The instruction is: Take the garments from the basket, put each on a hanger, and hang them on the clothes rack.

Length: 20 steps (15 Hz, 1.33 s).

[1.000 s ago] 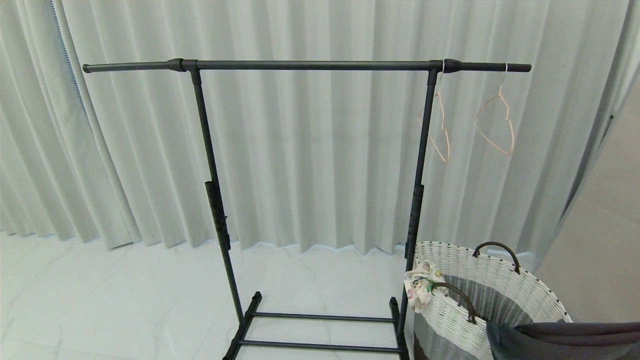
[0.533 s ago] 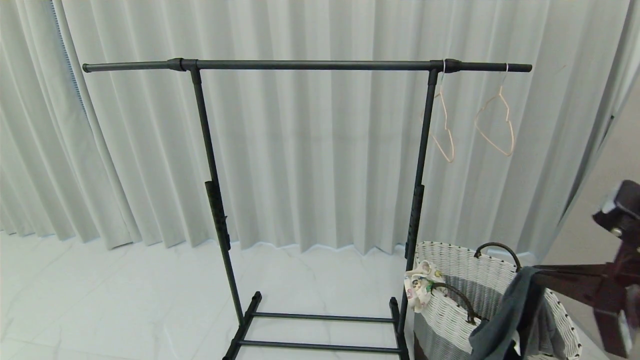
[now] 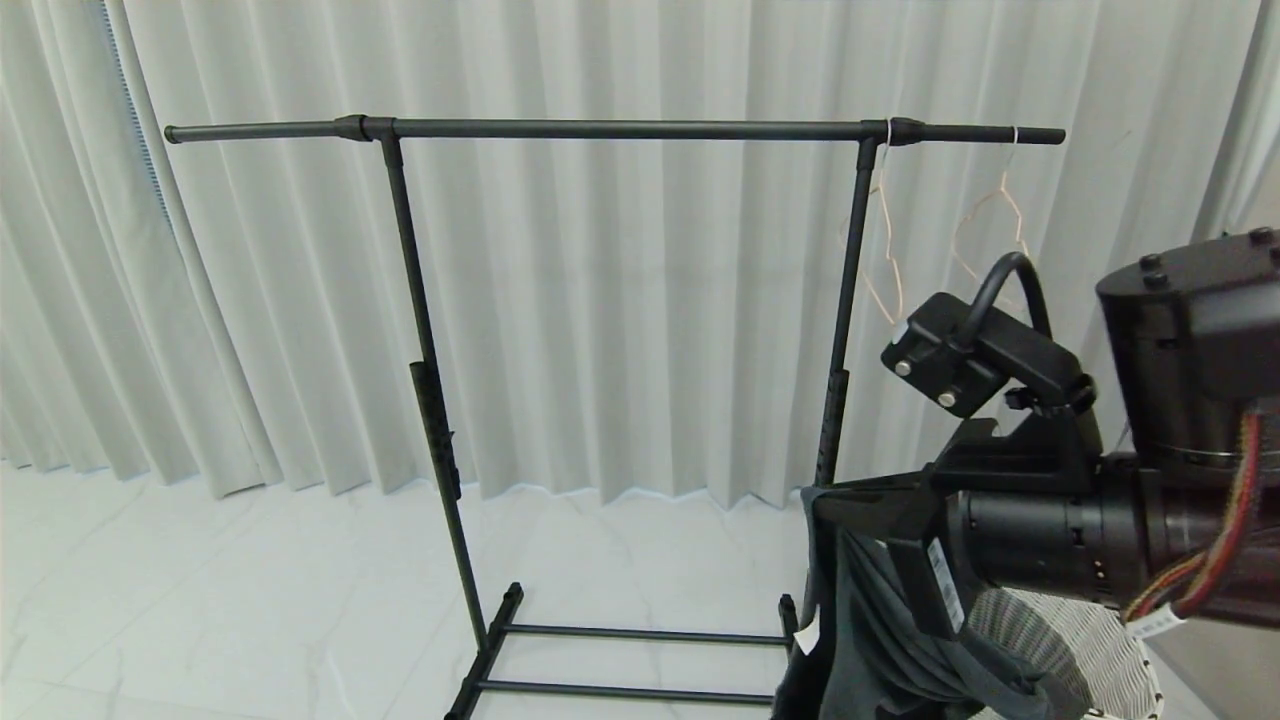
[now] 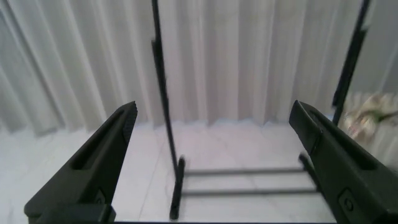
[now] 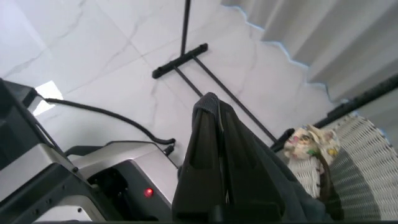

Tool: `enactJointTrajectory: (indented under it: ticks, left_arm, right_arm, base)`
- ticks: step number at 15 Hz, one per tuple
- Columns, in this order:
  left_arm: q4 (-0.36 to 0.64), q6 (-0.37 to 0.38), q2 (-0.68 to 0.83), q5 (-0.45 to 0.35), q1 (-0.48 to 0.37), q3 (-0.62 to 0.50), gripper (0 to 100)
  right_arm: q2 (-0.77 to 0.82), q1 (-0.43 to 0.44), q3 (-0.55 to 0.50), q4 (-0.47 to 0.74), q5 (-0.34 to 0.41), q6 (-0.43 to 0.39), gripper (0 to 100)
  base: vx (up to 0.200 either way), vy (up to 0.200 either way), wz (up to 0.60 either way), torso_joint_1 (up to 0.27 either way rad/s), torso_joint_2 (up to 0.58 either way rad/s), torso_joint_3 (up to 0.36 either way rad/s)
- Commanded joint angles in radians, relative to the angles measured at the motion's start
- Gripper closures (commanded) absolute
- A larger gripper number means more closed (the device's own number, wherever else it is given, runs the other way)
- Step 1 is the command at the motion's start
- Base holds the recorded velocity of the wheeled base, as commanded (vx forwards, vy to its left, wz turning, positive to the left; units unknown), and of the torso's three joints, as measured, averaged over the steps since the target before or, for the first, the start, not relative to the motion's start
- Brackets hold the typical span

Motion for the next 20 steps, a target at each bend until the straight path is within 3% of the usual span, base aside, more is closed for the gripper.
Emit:
enactJointTrajectory:
  ticks: [1,3,4,6,8,11,16,20]
  left_arm:
    - [-0.003,-0.038,0.183,-0.091,-0.021,-0.198,0]
    - [-0.004,-0.061,0.475,-0.137,-0.049,-0.427,0]
    - [-0.004,-0.062,0.599,-0.171,-0.106,-0.52,0]
    - [-0.017,-0.07,0.818,-0.174,-0.33,-0.628,0]
    - [-0.132,-0.148,1.03,-0.174,-0.517,-0.634,0]
    - [-0.271,-0.246,1.259,-0.174,-0.655,-0.606,0]
    - [-0.308,-0.248,1.507,-0.174,-0.758,-0.566,0]
    - [-0.494,-0.246,1.74,-0.172,-0.776,-0.589,0]
  right_arm:
    - [0.041,0.014,-0.016,0.0,-0.001,0.0,100]
    - [0.021,0.014,-0.015,0.0,-0.004,0.001,100]
    - [0.008,0.014,-0.013,0.0,-0.004,0.001,100]
    - [-0.01,0.012,-0.013,0.0,-0.009,0.001,100]
    - [-0.028,0.009,-0.008,0.0,-0.015,0.001,100]
    - [-0.044,0.005,-0.007,0.0,-0.016,0.017,100]
    - [-0.045,-0.022,-0.007,-0.061,-0.009,0.021,100]
    - [-0.067,-0.029,-0.007,-0.071,-0.004,0.023,100]
  base:
    - [0.0,0.0,0.0,0.0,0.0,0.0]
    - [0.0,0.0,0.0,0.0,0.0,0.0]
    - [0.0,0.0,0.0,0.0,0.0,0.0]
    - [0.0,0.0,0.0,0.0,0.0,0.0]
    - [0.0,0.0,0.0,0.0,0.0,0.0]
    - [0.0,0.0,0.0,0.0,0.0,0.0]
    - [0.0,0.0,0.0,0.0,0.0,0.0]
    - [0.0,0.0,0.0,0.0,0.0,0.0]
